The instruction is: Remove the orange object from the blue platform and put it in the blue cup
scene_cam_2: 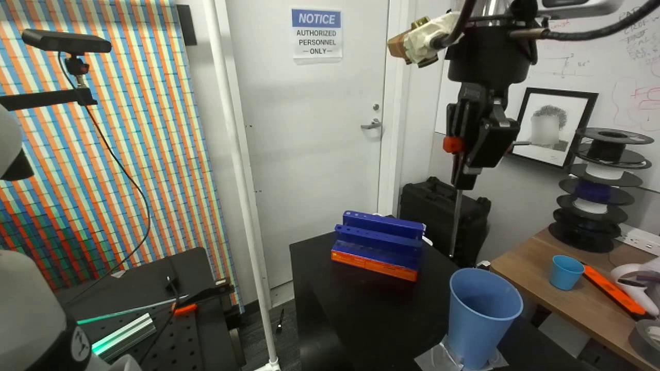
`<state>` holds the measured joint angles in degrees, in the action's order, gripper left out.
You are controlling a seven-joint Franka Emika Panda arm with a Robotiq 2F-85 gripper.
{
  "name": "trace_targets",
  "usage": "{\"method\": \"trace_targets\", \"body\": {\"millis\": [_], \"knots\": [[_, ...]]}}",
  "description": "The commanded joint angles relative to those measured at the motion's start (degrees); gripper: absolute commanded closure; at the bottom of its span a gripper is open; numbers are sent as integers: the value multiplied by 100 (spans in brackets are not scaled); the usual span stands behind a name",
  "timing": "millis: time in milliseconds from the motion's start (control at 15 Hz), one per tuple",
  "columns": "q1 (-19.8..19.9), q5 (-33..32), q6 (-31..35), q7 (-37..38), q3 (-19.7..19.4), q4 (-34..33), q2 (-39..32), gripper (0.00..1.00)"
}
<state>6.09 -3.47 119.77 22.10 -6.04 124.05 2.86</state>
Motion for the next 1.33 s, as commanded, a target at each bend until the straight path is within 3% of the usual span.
{"method": "trace_targets", "body": {"millis": [0,800,867,933,1067,1267], "knots": [[74,-131,308,235,-26,81,63,88],[116,861,1494,-320,-115,-116,-1458,88],[127,910,1503,-357,-129,-127,-1528,84],[145,985,1472,-390,-141,-128,-1547,62],[183,1154,1404,-467,-155,-150,-1574,58],[207,1352,1275,-617,-146,-76,-1344,37]]}}
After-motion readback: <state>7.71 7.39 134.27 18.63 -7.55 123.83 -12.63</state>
